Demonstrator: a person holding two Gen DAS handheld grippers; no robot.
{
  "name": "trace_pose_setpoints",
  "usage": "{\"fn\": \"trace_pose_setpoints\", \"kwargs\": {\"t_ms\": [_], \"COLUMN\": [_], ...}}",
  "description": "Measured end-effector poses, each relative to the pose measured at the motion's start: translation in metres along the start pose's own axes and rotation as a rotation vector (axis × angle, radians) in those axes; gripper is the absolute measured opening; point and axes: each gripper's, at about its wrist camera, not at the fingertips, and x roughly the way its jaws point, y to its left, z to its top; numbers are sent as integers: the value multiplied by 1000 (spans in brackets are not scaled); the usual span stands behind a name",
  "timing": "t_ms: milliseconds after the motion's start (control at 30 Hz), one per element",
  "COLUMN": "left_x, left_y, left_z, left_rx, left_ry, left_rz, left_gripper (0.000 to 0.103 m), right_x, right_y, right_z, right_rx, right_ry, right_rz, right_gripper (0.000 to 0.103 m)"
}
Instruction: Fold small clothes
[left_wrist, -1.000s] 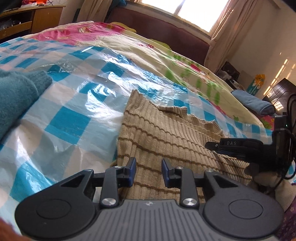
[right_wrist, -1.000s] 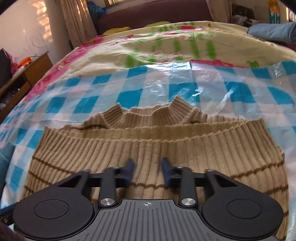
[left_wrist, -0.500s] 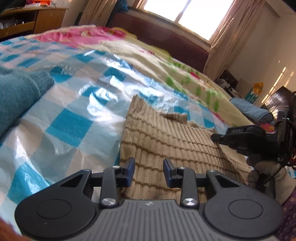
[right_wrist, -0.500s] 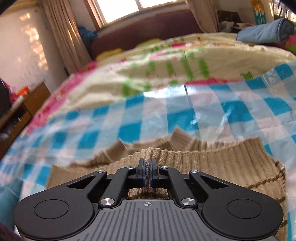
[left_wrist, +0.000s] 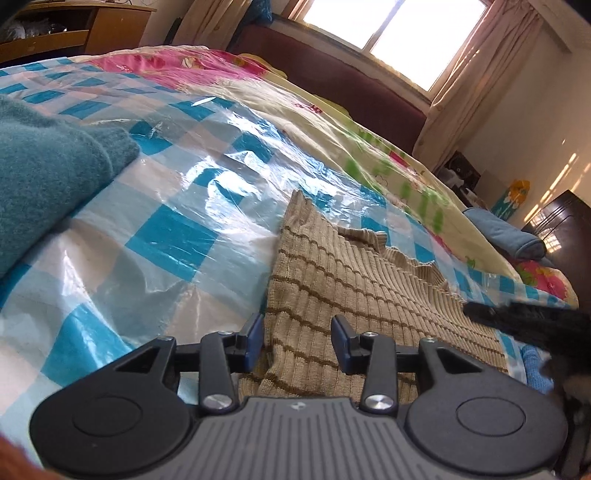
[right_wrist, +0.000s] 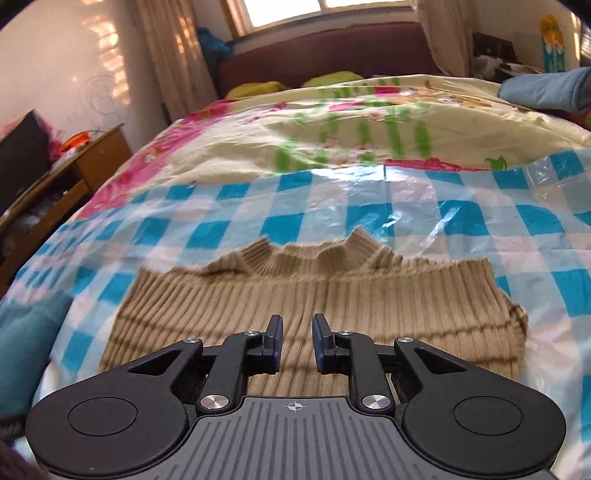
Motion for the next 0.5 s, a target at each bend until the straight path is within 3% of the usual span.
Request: {"fn": "trace_pose_setpoints", "kwargs": {"t_ms": [100,200,300,500], "left_x": [1,0,-2,-14], "left_y": [-1,0,4,0], "left_z": [-2,-5,-10,-18], "left_rx": [-5,-14,-32,-8], "left_ry": [11,25,57,49], "left_rz": [5,21,61,70], "left_gripper": [44,44,43,44], "right_x": [-5,15,26,-11], "right_y": [1,-1,-10,4], "right_z": [-20,-32,-31,-22], "right_rx": [-13,-18,28,-46], "right_ry": [36,99,109,19], "right_rz": [49,5,-11,4], "right_gripper": [19,19,17,22]}}
